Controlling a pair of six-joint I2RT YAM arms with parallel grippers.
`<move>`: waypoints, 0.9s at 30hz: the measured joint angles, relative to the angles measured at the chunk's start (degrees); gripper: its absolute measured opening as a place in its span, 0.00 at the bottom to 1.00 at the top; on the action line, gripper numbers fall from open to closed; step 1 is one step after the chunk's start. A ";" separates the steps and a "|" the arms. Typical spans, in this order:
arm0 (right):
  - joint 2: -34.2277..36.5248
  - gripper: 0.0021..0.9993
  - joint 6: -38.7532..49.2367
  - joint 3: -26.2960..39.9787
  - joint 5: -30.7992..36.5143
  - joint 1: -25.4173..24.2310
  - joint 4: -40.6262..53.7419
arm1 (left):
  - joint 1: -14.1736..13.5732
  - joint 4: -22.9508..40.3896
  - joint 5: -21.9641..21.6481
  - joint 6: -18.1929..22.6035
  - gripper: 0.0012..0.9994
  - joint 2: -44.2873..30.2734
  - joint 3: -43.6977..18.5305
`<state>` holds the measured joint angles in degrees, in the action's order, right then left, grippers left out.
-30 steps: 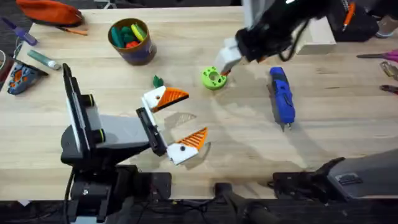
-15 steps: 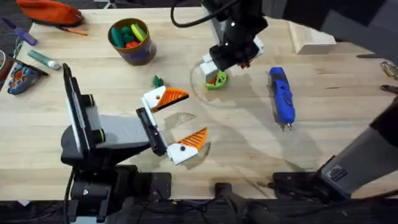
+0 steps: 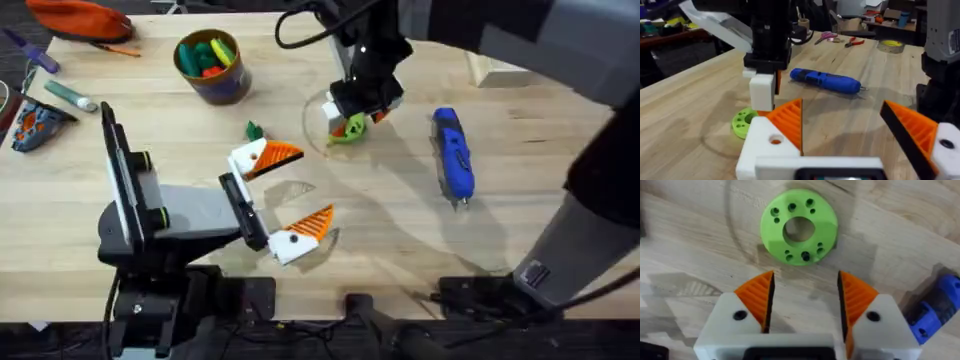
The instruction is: Pick up the gripper from the table and insert it into the empty holder that is missing its gripper. Then pick up a screw, insert it into the mounting hole, and use the screwdriver to tighten it. Finally, clean up the table by picking up the vegetable and placing it into the bucket.
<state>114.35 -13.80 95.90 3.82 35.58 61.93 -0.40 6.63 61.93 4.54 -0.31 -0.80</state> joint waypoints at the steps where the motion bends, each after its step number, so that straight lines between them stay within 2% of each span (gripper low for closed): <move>1: 0.50 0.66 -0.11 0.00 -0.40 -0.22 -0.09 | 0.00 0.00 0.00 0.00 0.99 -0.01 0.00; 16: 2.29 0.41 -0.61 0.00 -3.06 -1.65 -2.21 | 0.00 0.00 0.00 0.01 0.99 -0.01 0.00; 27: 4.65 0.30 -0.79 0.00 -3.44 -1.65 -2.47 | 0.00 0.00 0.00 0.00 0.99 -0.01 0.00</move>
<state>119.00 -14.59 95.90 0.38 33.93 59.46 -0.40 6.63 61.93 4.54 -0.32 -0.80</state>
